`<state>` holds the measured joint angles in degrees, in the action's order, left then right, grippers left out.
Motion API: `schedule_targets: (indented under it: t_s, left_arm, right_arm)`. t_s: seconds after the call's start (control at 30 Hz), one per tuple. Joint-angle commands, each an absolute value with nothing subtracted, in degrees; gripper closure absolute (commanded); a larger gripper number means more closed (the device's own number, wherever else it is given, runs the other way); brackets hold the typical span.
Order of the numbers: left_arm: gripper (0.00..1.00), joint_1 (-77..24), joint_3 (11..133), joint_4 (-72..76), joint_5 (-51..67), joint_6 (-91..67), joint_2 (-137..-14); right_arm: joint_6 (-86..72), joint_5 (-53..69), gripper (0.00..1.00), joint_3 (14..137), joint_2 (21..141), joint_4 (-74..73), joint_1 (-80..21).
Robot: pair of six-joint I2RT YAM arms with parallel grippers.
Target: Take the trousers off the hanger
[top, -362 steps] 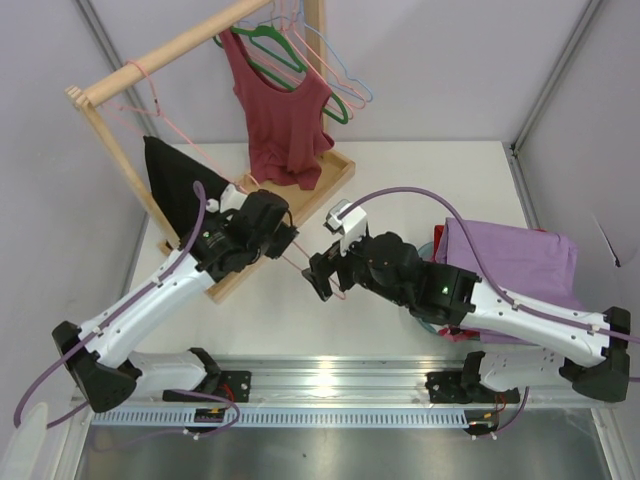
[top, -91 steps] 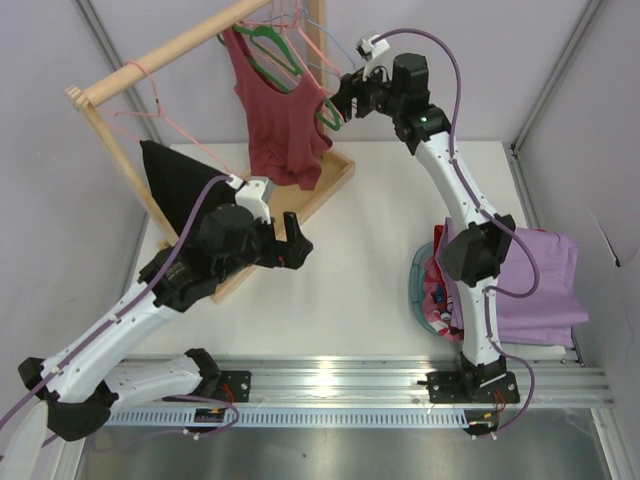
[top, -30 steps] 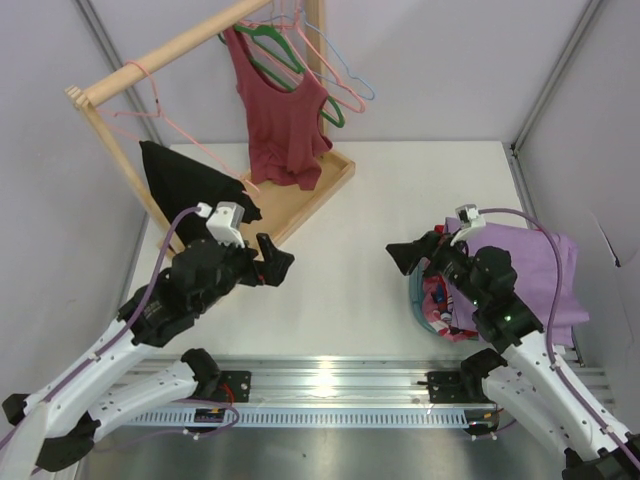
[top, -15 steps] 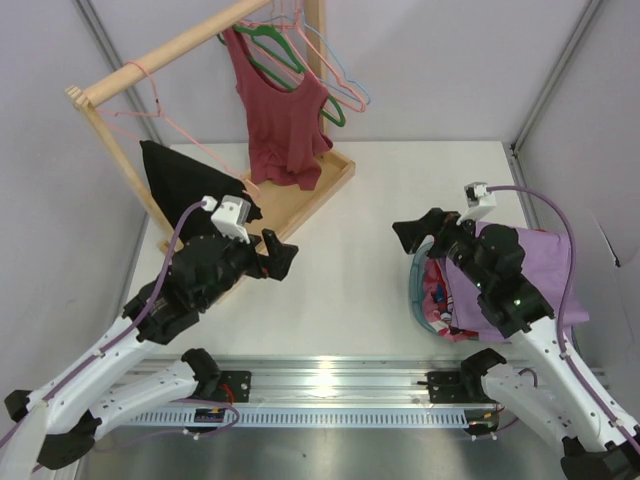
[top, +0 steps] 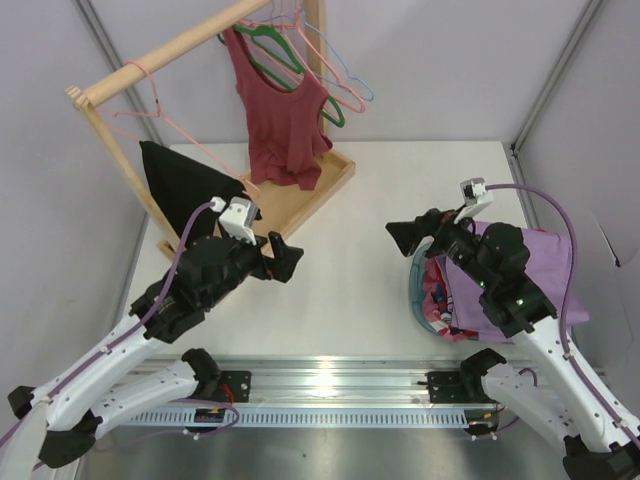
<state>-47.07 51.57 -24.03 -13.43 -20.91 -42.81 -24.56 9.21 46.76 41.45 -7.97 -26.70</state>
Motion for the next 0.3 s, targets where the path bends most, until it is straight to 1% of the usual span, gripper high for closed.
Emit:
schedule_targets:
  t_s: [0.0, 0.27]
  left_arm:
    - [0.0, -46.76, 51.59, -20.83, -12.22, -20.83, -42.1]
    - [0.0, -46.76, 52.03, -21.71, -12.13, -21.18, -42.71]
  right_arm:
    - [-23.64, 9.85, 0.01, 48.51, 41.13, -4.57, -27.16]
    - [-24.52, 8.97, 0.01, 48.34, 39.47, -5.98, -28.3]
